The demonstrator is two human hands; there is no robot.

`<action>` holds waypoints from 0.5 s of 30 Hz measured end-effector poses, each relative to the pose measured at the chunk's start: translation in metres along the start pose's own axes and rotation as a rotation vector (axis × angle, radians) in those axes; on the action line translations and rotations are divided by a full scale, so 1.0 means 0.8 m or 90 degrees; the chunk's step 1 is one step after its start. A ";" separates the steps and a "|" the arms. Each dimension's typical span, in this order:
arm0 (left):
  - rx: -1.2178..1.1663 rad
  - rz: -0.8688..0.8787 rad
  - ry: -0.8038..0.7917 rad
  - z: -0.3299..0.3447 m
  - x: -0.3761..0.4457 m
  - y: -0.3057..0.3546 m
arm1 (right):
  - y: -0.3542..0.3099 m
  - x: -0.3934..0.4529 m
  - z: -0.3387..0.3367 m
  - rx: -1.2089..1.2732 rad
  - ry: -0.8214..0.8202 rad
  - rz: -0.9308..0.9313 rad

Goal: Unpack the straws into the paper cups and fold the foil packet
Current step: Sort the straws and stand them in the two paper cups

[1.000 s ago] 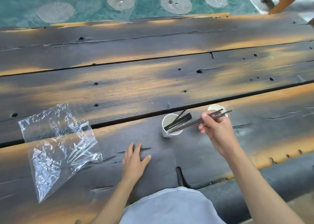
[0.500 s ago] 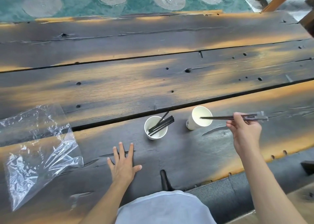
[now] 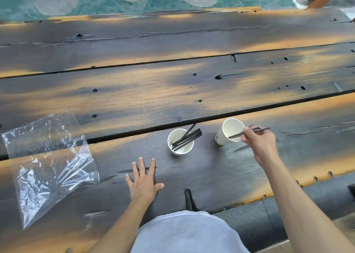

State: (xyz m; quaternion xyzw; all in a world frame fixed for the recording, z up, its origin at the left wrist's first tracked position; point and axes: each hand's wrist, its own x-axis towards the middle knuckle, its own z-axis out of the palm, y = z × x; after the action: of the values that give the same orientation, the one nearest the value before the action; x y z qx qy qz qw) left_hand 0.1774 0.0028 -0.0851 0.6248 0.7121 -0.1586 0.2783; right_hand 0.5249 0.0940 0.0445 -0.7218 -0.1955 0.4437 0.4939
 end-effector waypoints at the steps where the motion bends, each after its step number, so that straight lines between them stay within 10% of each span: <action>1: -0.001 0.000 -0.001 0.000 0.000 0.000 | 0.000 0.001 -0.001 0.000 -0.003 -0.005; 9: -0.023 0.005 -0.007 0.000 0.003 -0.003 | -0.050 -0.030 0.011 -0.100 0.066 -0.197; 15: -0.133 0.013 0.089 -0.014 -0.002 -0.034 | -0.061 -0.099 0.119 -0.196 -0.153 -0.257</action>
State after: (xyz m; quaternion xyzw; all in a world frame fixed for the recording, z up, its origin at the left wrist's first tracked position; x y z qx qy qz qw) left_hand 0.1488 0.0035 -0.0788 0.6091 0.7360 -0.0366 0.2933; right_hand 0.4114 0.1094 0.1121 -0.6770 -0.4575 0.3836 0.4304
